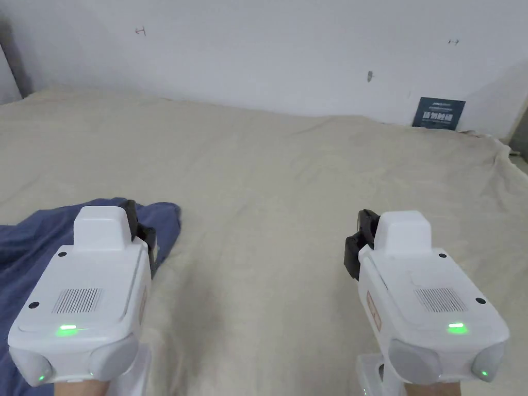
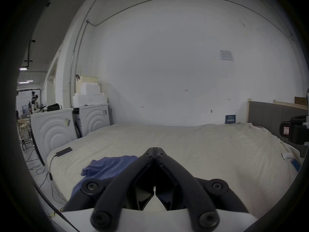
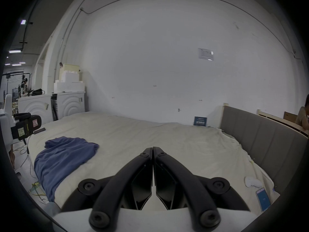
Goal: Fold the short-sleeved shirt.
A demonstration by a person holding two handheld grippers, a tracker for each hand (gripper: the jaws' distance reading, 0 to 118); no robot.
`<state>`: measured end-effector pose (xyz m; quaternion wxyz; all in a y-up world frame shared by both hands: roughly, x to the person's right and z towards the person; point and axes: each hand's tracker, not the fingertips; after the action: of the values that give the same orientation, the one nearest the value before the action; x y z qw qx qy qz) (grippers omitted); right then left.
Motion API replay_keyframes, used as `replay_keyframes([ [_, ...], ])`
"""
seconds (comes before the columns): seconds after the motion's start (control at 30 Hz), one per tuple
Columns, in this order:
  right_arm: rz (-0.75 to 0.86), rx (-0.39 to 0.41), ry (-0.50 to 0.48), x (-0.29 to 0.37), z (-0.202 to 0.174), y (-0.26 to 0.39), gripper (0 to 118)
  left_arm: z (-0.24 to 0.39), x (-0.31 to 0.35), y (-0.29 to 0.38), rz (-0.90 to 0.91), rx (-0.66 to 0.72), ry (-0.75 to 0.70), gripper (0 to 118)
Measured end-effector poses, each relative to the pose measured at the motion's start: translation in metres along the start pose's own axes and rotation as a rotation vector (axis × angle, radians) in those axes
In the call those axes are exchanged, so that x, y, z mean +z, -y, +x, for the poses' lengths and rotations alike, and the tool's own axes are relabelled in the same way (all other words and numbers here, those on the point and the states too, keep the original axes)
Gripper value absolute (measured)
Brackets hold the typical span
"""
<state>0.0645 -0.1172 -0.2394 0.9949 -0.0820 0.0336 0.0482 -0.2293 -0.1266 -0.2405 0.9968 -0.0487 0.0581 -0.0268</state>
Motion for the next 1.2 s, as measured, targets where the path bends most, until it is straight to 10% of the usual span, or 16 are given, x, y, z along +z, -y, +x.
replay_keyframes([
  [0.77, 0.007, 0.04, -0.289, -0.028, -0.107, -0.008, 0, -0.098, 0.035, 0.015, -0.034, 0.032, -0.272, 2],
  [0.93, 0.011, 0.042, -0.299, -0.031, -0.113, -0.009, 0, -0.105, 0.03, 0.018, -0.048, 0.049, -0.252, 44],
  [1.03, 0.006, 0.049, -0.308, -0.033, -0.115, -0.01, 0, -0.109, 0.022, 0.019, -0.084, 0.072, -0.207, 113],
  [1.2, 0.003, 0.044, -0.306, -0.036, -0.116, -0.01, 0, -0.108, 0.006, 0.017, -0.074, 0.044, -0.177, 118],
])
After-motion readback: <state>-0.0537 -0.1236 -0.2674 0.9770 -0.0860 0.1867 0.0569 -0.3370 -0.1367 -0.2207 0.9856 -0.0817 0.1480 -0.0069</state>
